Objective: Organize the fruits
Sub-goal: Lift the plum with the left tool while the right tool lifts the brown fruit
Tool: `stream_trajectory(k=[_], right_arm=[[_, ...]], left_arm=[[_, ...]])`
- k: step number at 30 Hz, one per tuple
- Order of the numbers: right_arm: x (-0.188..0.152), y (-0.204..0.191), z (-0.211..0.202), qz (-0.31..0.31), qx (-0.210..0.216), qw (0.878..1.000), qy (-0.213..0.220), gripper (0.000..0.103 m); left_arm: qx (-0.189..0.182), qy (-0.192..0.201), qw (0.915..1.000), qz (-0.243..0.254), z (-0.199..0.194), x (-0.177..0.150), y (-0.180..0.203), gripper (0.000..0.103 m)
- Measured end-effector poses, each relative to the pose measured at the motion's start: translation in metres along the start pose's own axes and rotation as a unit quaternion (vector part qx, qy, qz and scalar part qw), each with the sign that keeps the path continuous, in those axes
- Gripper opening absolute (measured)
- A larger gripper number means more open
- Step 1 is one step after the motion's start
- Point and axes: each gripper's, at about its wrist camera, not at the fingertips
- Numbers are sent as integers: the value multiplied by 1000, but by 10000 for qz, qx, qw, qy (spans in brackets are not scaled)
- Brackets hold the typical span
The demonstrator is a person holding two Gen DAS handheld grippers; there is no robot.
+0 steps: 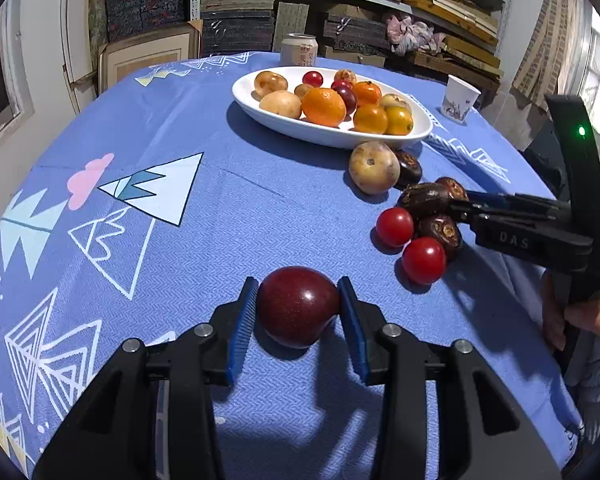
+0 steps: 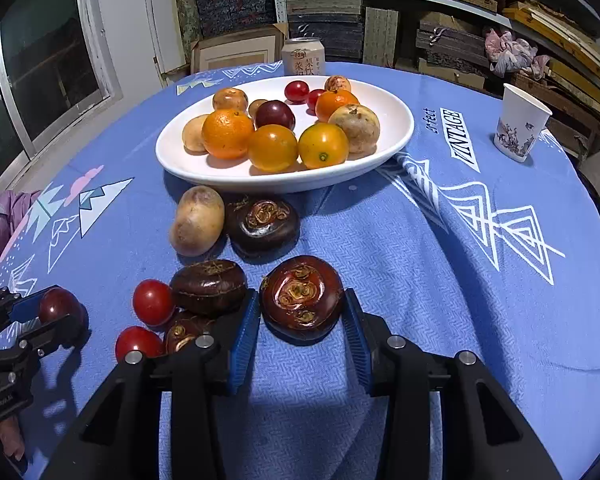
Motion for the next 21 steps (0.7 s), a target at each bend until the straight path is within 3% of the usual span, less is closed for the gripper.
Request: stream_trajectory(k=[3, 9, 13, 21], right_arm=[[-1, 3, -4, 57, 41, 10000, 42, 43], [0, 10, -13, 232, 77, 9995, 184, 43], [0, 14, -22, 326, 110, 9989, 328, 43], [6, 21, -46, 461, 213, 9964, 678, 43]], left_arm=[[91, 57, 9999, 25, -2, -1, 1, 39], [630, 633, 9960, 91, -19, 0, 6, 39], [850, 792, 9931, 159, -24, 5, 8, 39], [1007, 984, 9899, 191, -23, 38, 9, 39]])
Point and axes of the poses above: each gripper's, at about its wrist camera, not at the fingertips, and z roughly the way its jaws point, y to its right, x to its top, and after that the axes turned 3 degrees about -y, right-handed
